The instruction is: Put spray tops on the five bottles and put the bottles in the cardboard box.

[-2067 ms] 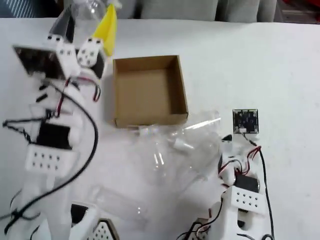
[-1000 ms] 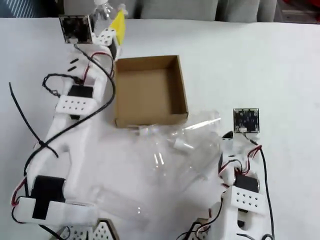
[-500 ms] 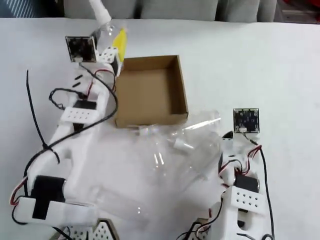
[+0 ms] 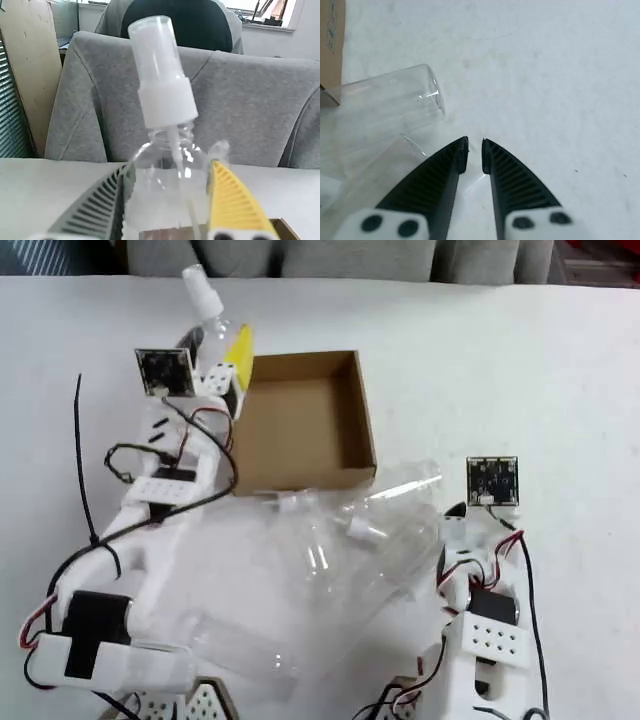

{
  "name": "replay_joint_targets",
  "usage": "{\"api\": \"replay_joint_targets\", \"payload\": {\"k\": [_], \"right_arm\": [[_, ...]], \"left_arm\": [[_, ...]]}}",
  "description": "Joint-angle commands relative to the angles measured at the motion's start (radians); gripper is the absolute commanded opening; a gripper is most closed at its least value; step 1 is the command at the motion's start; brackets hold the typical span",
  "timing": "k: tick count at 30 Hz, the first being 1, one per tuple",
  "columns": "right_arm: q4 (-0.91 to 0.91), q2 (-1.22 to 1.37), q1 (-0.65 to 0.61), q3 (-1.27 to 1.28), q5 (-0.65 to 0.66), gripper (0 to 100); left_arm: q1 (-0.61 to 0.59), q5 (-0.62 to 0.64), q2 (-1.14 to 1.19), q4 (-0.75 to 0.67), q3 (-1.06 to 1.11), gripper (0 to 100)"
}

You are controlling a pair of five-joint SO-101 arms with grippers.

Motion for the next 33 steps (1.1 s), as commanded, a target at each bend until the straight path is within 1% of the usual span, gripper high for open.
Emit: {"api": "replay_joint_targets", "payload": {"k": [1,8,14,19,22,24,29,33], "right_arm": [[-0.012,0.002,0.012,-0.009,0.008,2.5],[-0.012,0.002,0.012,-0.009,0.008,2.5],[-0.012,0.002,0.012,-0.009,0.008,2.5],[-0.012,0.001,0.012,-0.009,0.008,2.5],[-0.013,0.001,0.012,-0.009,0.008,2.5],[-0.015,0.001,0.012,-0.009,0.008,2.5],[-0.016,0.001,0.012,-0.009,0.008,2.5],[-0.016,0.001,0.012,-0.009,0.008,2.5]], "left_arm": [[0.010,0.012,-0.005,-0.040,-0.014,3],[0.053,0.009,-0.005,-0.035,-0.071,3],[0.067,0.008,0.002,-0.035,-0.104,3],[0.059,0.008,0.143,-0.040,-0.216,3],[0.050,0.008,0.225,-0.043,-0.249,3],[0.048,0.008,0.266,-0.091,-0.252,3],[0.048,0.014,0.371,-0.293,-0.252,3],[0.048,0.009,0.447,-0.407,-0.253,3]]}}
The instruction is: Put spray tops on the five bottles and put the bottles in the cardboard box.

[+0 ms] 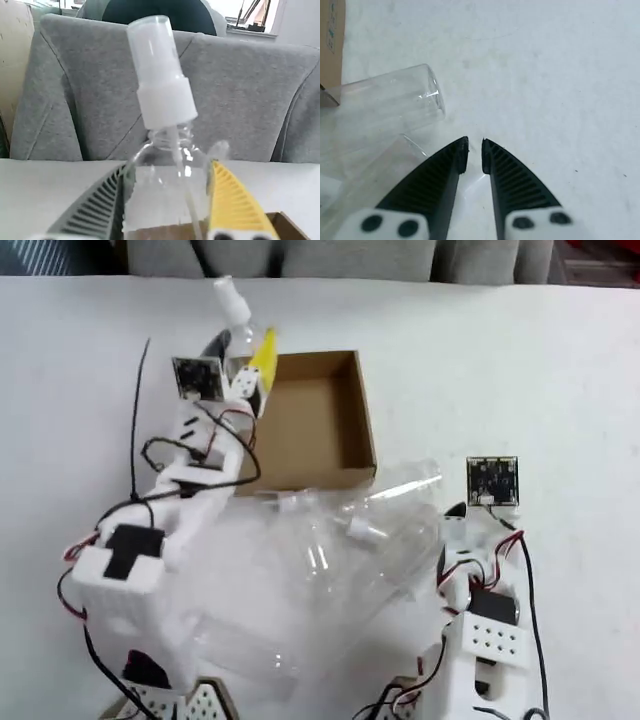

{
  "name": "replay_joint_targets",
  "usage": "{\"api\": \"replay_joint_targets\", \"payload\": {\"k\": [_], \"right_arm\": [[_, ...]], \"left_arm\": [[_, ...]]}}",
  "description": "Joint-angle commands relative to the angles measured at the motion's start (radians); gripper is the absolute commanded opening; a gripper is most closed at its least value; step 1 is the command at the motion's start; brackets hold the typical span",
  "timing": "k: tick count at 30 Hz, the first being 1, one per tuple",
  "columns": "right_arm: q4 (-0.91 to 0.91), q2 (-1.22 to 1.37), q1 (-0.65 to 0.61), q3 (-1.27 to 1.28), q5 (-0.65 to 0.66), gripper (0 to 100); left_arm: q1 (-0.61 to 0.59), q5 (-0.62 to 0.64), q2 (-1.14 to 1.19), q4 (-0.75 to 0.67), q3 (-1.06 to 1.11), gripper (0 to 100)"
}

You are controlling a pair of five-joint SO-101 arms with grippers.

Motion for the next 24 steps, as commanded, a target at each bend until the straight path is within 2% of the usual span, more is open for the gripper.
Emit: {"api": "replay_joint_targets", "payload": {"k": [1,12,24], "right_arm": [[-0.016,0.001,0.012,-0.009,0.008,2.5],[-0.013,-0.001,0.013,-0.009,0.008,2.5],[-0.012,0.002,0.013,-0.009,0.008,2.5]], "left_arm": [[-0.002,0.006,0.044,-0.150,-0.066,3],[-0.016,0.005,0.174,-0.173,-0.161,3],[-0.016,0.005,0.222,-0.175,-0.169,3]]}}
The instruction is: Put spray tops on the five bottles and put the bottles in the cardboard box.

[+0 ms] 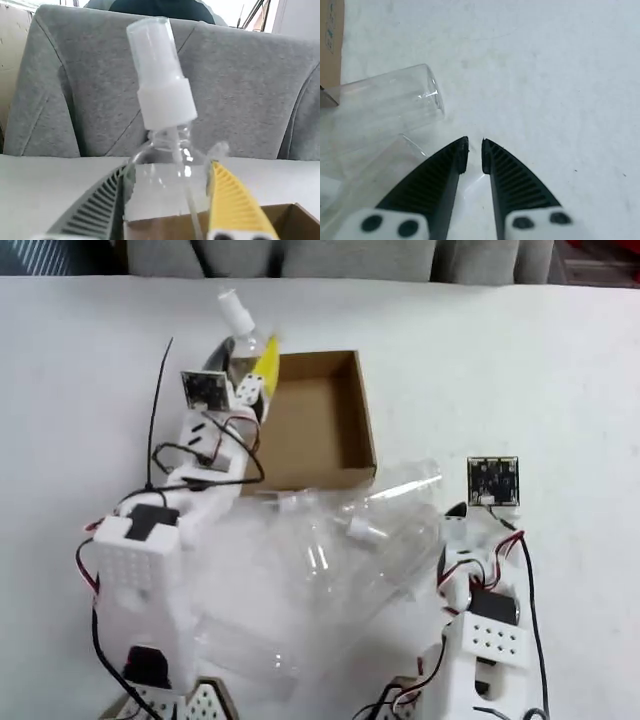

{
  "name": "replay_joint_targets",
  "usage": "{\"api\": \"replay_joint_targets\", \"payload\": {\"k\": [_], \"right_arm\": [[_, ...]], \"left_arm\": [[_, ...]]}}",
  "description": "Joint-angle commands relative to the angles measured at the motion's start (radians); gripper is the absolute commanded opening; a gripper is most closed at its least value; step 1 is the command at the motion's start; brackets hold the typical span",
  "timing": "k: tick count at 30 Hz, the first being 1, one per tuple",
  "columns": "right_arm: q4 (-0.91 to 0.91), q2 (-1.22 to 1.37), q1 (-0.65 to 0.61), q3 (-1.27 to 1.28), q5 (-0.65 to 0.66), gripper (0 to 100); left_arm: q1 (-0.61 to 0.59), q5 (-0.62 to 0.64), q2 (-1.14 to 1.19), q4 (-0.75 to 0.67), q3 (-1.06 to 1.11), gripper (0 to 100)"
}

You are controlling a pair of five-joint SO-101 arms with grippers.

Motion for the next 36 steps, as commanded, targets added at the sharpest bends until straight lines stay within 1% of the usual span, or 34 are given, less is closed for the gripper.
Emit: {"api": "replay_joint_targets", "payload": {"k": [1,6,10,23,30,36], "right_arm": [[-0.012,0.002,0.010,-0.009,0.008,2.5],[-0.012,0.002,0.010,-0.009,0.008,2.5],[-0.012,0.002,0.012,-0.009,0.008,2.5],[-0.012,0.002,0.012,-0.009,0.008,2.5],[-0.012,0.002,0.010,-0.009,0.008,2.5],[-0.012,0.002,0.010,-0.009,0.008,2.5]], "left_arm": [[-0.012,0.005,-0.004,-0.043,-0.054,3],[-0.012,0.005,-0.001,-0.091,-0.032,3],[-0.008,0.009,-0.001,-0.092,-0.005,3],[-0.007,0.009,0.010,-0.084,-0.012,3],[-0.012,0.006,0.114,-0.084,-0.117,3],[-0.012,0.005,0.127,-0.083,-0.124,3]]}}
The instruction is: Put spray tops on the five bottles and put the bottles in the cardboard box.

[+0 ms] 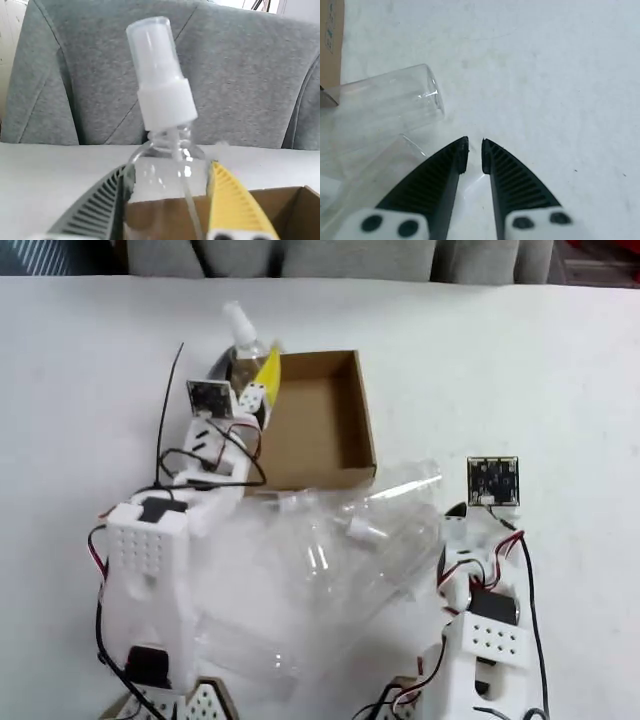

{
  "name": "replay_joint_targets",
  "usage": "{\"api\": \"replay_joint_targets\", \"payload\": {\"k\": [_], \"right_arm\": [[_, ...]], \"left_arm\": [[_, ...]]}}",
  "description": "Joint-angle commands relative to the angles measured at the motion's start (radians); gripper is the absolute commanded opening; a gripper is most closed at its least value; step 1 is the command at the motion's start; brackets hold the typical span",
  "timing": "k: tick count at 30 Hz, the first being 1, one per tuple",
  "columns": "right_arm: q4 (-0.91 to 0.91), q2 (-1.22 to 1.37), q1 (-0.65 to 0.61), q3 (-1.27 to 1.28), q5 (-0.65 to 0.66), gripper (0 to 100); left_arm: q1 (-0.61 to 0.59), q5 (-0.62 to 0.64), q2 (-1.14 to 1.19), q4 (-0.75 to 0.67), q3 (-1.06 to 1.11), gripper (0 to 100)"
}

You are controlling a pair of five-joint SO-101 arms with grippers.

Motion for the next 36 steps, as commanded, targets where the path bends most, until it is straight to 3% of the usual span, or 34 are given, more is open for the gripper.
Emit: {"api": "replay_joint_targets", "payload": {"k": [1,15,20,36], "right_arm": [[-0.012,0.002,0.010,-0.009,0.008,2.5],[-0.012,0.002,0.010,-0.009,0.008,2.5],[-0.012,0.002,0.010,-0.009,0.008,2.5],[-0.012,0.002,0.008,-0.009,0.008,2.5]], "left_arm": [[-0.012,0.005,-0.012,-0.021,-0.052,3],[-0.041,0.002,0.025,-0.034,-0.121,3],[-0.033,-0.091,0.111,-0.141,-0.173,3],[-0.036,-0.094,0.147,-0.141,-0.196,3]]}}
